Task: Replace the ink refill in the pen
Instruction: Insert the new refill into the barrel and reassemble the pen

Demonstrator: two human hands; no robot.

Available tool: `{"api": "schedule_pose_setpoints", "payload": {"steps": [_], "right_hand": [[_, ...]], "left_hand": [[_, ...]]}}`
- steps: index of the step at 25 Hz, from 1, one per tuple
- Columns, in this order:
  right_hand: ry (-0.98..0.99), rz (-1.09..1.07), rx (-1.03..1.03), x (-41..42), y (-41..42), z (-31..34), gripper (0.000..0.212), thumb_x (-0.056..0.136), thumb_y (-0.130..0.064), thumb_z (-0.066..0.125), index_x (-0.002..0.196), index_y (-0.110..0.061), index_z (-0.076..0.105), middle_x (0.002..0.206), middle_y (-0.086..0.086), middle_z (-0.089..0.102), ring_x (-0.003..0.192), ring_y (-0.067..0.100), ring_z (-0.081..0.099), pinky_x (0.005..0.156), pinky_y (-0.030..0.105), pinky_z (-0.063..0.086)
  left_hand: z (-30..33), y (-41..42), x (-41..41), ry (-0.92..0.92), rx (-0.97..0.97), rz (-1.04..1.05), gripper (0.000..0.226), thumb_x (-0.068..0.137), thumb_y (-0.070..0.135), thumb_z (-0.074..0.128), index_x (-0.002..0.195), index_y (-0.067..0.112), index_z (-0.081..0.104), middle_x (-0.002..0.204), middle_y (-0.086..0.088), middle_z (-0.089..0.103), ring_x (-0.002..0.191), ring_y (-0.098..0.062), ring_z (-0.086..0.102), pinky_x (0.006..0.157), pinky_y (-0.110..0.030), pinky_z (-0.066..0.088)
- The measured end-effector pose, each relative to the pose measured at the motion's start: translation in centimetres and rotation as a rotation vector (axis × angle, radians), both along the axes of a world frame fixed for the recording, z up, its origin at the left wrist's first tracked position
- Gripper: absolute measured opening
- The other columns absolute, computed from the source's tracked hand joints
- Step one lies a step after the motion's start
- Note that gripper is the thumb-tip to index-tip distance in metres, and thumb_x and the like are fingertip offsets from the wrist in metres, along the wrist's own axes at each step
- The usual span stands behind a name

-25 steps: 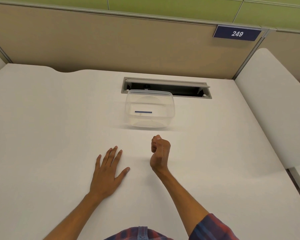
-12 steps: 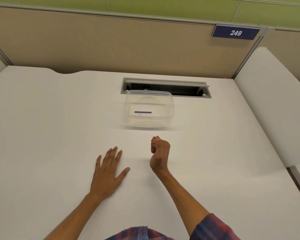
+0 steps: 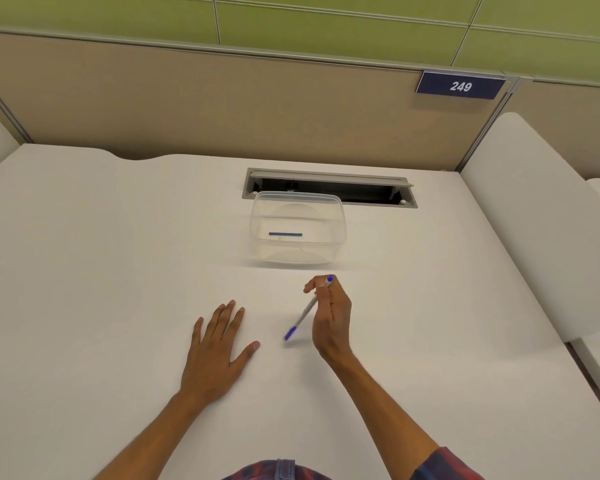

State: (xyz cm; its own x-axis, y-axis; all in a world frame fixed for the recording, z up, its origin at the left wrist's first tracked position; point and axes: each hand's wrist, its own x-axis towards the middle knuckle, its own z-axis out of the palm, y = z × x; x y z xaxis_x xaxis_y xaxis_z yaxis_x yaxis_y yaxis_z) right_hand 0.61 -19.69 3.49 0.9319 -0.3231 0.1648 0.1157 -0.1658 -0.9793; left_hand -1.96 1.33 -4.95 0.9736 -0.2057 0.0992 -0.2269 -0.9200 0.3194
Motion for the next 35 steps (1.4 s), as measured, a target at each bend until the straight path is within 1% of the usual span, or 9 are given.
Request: {"api": "schedule_pose_setpoints", "payload": {"steps": [3,7,10,12,14,16,21,29,35], "right_hand": [[0.027,-0.039,-0.109,-0.8,-1.3,0.2,0.031,0.104,-0.026,0.039,0.09,-0.023,0.067,0.087,0.0,0.056,0.071,0.009,0.05,0.066,0.014,0.037],[0.158,-0.074,-0.022,-1.5,-2.5,0.0,0.023,0.099,-0.025,0.056,0.089,-0.015,0.074,0.088,-0.011,0.072,0.066,0.003,0.053,0.058,0.016,0.037],[0.208,-0.106,-0.054,-2.3,-2.9,-0.7,0.013,0.092,-0.027,0.067,0.085,-0.023,0.077,0.082,-0.008,0.076,0.063,0.007,0.057,0.057,0.02,0.039],[0.236,-0.12,-0.074,-2.8,-2.9,-1.2,0.009,0.089,-0.026,0.07,0.084,-0.03,0.077,0.08,-0.012,0.075,0.067,0.01,0.061,0.059,0.021,0.043],[0.286,-0.126,-0.1,-3.3,-2.8,-1.7,0.006,0.086,-0.024,0.073,0.085,-0.029,0.077,0.078,-0.017,0.074,0.079,0.002,0.065,0.067,0.017,0.047],[0.368,-0.13,-0.143,-3.8,-2.5,-2.2,0.005,0.085,-0.026,0.073,0.089,-0.026,0.077,0.08,-0.019,0.073,0.081,-0.003,0.067,0.074,0.016,0.048],[0.527,-0.146,-0.364,-5.1,-1.4,-2.5,0.012,0.084,-0.038,0.067,0.092,-0.032,0.072,0.086,-0.02,0.073,0.083,0.002,0.067,0.073,0.023,0.047],[0.579,-0.097,-0.567,-5.1,-0.6,-2.9,0.015,0.084,-0.041,0.063,0.09,-0.028,0.067,0.09,-0.014,0.073,0.084,0.009,0.067,0.073,0.026,0.048],[0.601,-0.053,-0.637,-4.6,0.0,-2.7,0.018,0.082,-0.043,0.061,0.09,-0.029,0.068,0.083,-0.013,0.072,0.072,0.009,0.06,0.068,0.025,0.046]], "left_hand": [[0.0,0.0,0.0,-0.004,-0.003,0.002,0.073,0.091,0.068,0.021,0.15,0.025,0.029,0.159,0.004,0.022,0.146,-0.011,0.014,0.116,-0.038,0.002],[0.0,0.0,0.0,-0.006,0.002,0.003,0.075,0.091,0.07,0.018,0.149,0.025,0.03,0.159,0.005,0.022,0.146,-0.009,0.013,0.117,-0.037,0.0],[0.0,0.0,0.0,-0.006,-0.001,0.006,0.075,0.09,0.07,0.018,0.15,0.026,0.029,0.159,0.006,0.02,0.146,-0.008,0.011,0.117,-0.036,-0.001],[0.0,0.0,0.0,-0.003,-0.006,0.001,0.075,0.09,0.07,0.019,0.15,0.026,0.028,0.16,0.006,0.019,0.146,-0.007,0.01,0.117,-0.036,-0.002],[-0.1,0.0,-0.1,-0.005,-0.016,-0.003,0.074,0.09,0.069,0.019,0.15,0.026,0.028,0.16,0.006,0.019,0.146,-0.008,0.01,0.117,-0.035,-0.003],[-0.1,0.0,-0.1,-0.006,-0.02,-0.004,0.074,0.091,0.069,0.019,0.15,0.026,0.029,0.159,0.006,0.02,0.146,-0.008,0.011,0.116,-0.034,-0.004],[-0.1,0.0,-0.1,-0.012,-0.013,-0.004,0.074,0.091,0.069,0.019,0.15,0.026,0.028,0.159,0.005,0.021,0.146,-0.008,0.011,0.117,-0.035,-0.002],[-0.2,0.0,-0.1,-0.018,-0.011,-0.003,0.075,0.091,0.07,0.016,0.149,0.024,0.032,0.158,0.004,0.025,0.145,-0.01,0.015,0.116,-0.036,-0.001],[-0.1,0.0,-0.1,-0.024,-0.014,0.0,0.073,0.091,0.068,0.02,0.148,0.024,0.033,0.158,0.003,0.027,0.145,-0.01,0.016,0.116,-0.034,-0.001]]}}
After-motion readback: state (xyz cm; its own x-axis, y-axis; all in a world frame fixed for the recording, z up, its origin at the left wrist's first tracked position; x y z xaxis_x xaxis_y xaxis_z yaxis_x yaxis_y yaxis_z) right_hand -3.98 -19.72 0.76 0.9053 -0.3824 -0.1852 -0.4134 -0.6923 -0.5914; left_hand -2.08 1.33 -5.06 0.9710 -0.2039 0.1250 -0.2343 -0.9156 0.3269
